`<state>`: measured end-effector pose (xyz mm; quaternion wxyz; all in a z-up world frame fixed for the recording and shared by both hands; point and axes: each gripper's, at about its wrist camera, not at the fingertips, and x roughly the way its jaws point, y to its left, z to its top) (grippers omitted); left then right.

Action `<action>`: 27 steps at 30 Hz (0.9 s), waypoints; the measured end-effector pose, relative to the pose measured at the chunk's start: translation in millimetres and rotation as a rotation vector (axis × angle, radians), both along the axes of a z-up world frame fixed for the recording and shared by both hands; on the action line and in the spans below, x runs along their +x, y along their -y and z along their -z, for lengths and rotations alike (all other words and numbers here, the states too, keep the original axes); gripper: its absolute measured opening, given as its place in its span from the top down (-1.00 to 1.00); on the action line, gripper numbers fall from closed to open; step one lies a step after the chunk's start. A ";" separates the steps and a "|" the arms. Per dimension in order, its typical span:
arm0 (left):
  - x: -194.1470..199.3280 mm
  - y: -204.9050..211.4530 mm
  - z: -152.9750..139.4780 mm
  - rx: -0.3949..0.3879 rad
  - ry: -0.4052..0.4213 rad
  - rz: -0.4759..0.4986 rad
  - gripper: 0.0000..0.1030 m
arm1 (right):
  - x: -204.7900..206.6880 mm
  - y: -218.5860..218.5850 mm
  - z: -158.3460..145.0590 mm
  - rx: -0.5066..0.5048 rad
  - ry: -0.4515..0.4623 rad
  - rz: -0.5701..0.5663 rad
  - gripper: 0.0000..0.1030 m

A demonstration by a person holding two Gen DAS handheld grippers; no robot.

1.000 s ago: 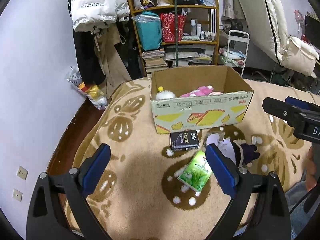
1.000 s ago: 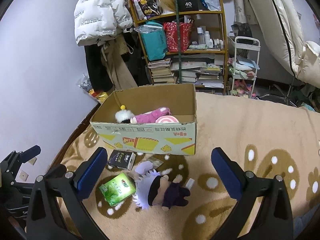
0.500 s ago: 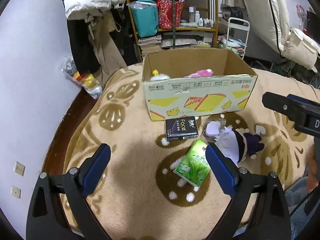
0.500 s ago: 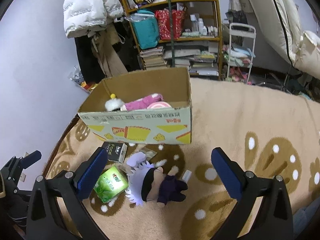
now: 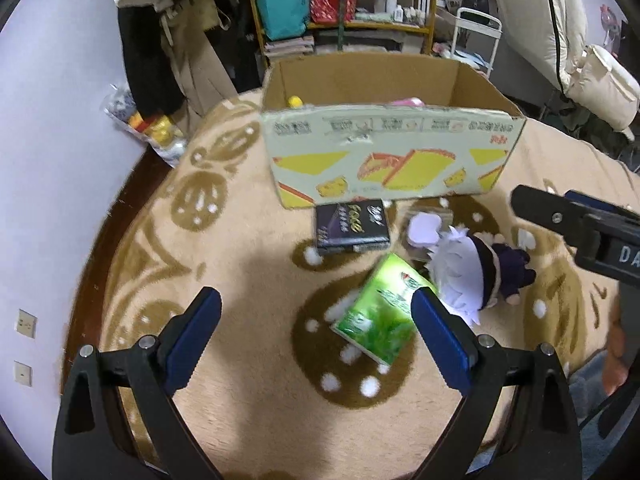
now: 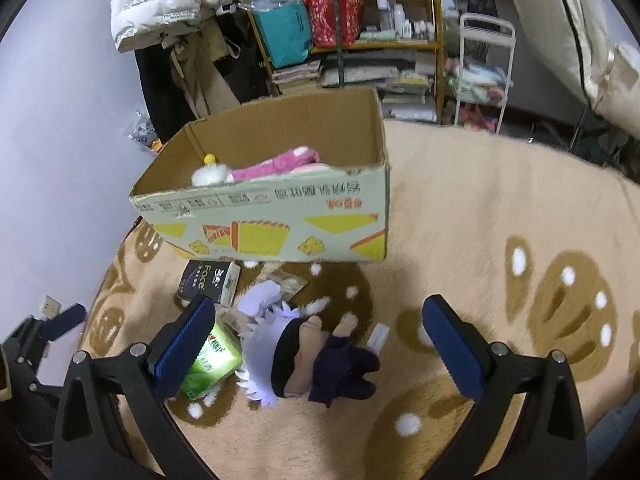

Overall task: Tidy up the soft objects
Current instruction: 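Lower the left gripper toward the green tissue pack while the right gripper approaches the white-haired doll, then close the left gripper on the green tissue pack while the right gripper grasps the doll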

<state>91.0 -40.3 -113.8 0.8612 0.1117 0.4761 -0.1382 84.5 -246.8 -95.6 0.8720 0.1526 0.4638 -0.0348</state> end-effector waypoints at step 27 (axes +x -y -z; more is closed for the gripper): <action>3.3 31.0 50.0 -0.002 -0.159 0.129 -0.84 | 14.8 -9.7 49.4 -0.015 -0.188 -0.029 -1.00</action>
